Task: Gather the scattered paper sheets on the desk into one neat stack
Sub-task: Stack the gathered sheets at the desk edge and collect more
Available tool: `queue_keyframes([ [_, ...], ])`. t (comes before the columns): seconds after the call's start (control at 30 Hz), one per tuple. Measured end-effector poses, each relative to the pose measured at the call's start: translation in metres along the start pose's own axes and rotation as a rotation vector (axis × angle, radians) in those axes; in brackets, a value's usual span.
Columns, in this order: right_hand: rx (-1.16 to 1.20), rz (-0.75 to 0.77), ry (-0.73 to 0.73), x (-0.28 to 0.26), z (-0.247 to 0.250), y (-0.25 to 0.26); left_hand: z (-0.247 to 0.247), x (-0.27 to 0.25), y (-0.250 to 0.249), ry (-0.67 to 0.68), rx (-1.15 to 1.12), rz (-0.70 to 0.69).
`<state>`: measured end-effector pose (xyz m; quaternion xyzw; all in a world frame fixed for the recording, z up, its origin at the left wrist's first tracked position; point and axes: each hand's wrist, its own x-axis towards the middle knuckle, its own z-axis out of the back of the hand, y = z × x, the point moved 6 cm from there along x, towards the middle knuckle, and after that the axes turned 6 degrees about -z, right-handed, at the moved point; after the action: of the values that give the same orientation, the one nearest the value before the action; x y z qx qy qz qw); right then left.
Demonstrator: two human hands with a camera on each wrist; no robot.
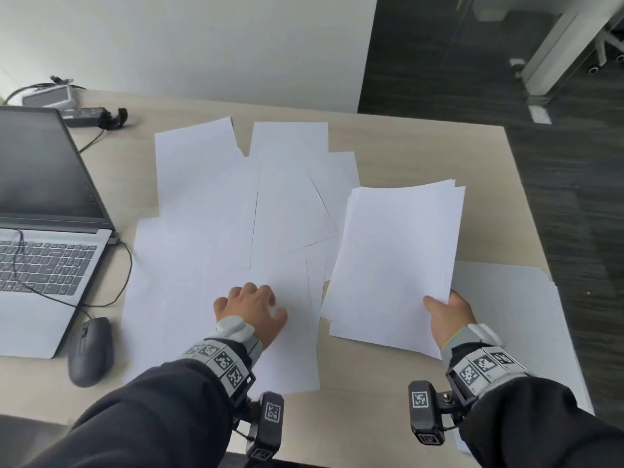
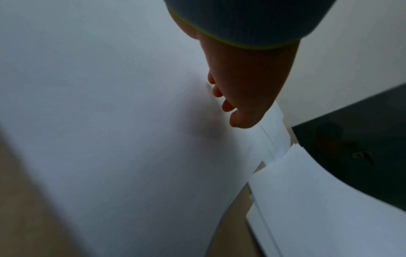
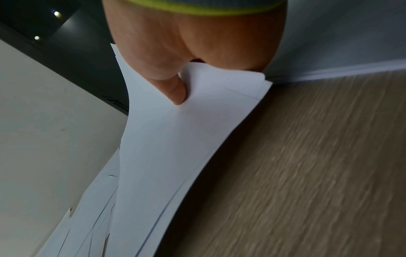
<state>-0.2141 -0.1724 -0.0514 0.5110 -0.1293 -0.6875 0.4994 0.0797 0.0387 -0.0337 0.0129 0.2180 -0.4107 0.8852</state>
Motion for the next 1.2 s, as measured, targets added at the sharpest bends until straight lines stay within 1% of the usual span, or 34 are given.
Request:
queue_keyframes([
  [0.13, 0.01, -0.005, 0.042, 0.004, -0.002, 0.002, 0.013, 0.029, -0.001, -0.076, -0.1, 0.001],
  [0.23, 0.026, -0.004, 0.07, 0.004, -0.005, 0.004, 0.025, 0.052, 0.01, -0.119, -0.141, 0.065],
  [0.3, 0.043, -0.004, 0.078, 0.005, -0.009, 0.008, 0.032, 0.066, 0.028, -0.1, -0.112, 0.136],
  [0.4, 0.066, -0.004, 0.096, 0.004, -0.019, 0.019, 0.037, 0.079, 0.063, -0.02, -0.062, 0.239],
  [0.47, 0.085, 0.0, 0.121, 0.005, -0.03, 0.027, 0.039, 0.085, 0.086, 0.006, -0.04, 0.274],
  [0.53, 0.108, -0.001, 0.136, 0.005, -0.043, 0.035, 0.04, 0.091, 0.105, 0.021, -0.029, 0.282],
  [0.63, 0.196, -0.025, 0.14, 0.009, -0.059, 0.044, 0.036, 0.099, 0.123, 0.028, -0.059, 0.252],
  [0.73, 0.335, -0.084, 0.161, 0.012, -0.07, 0.05, 0.033, 0.102, 0.125, 0.0, -0.071, 0.227],
  [0.8, 0.372, -0.115, 0.166, 0.015, -0.079, 0.054, 0.033, 0.101, 0.125, 0.006, -0.075, 0.23],
  [0.87, 0.342, -0.102, 0.146, 0.016, -0.087, 0.06, 0.035, 0.099, 0.128, -0.002, -0.087, 0.239],
  [0.93, 0.245, -0.053, 0.118, 0.016, -0.093, 0.066, 0.039, 0.097, 0.127, -0.028, -0.12, 0.23],
  [1.07, 0.081, -0.017, 0.174, 0.01, -0.116, 0.075, 0.052, 0.097, 0.14, -0.064, -0.193, 0.22],
  [1.13, 0.033, -0.02, 0.18, 0.008, -0.124, 0.076, 0.054, 0.102, 0.149, -0.067, -0.229, 0.223],
  [1.2, 0.006, -0.024, 0.188, 0.009, -0.13, 0.077, 0.059, 0.104, 0.145, -0.093, -0.281, 0.197],
])
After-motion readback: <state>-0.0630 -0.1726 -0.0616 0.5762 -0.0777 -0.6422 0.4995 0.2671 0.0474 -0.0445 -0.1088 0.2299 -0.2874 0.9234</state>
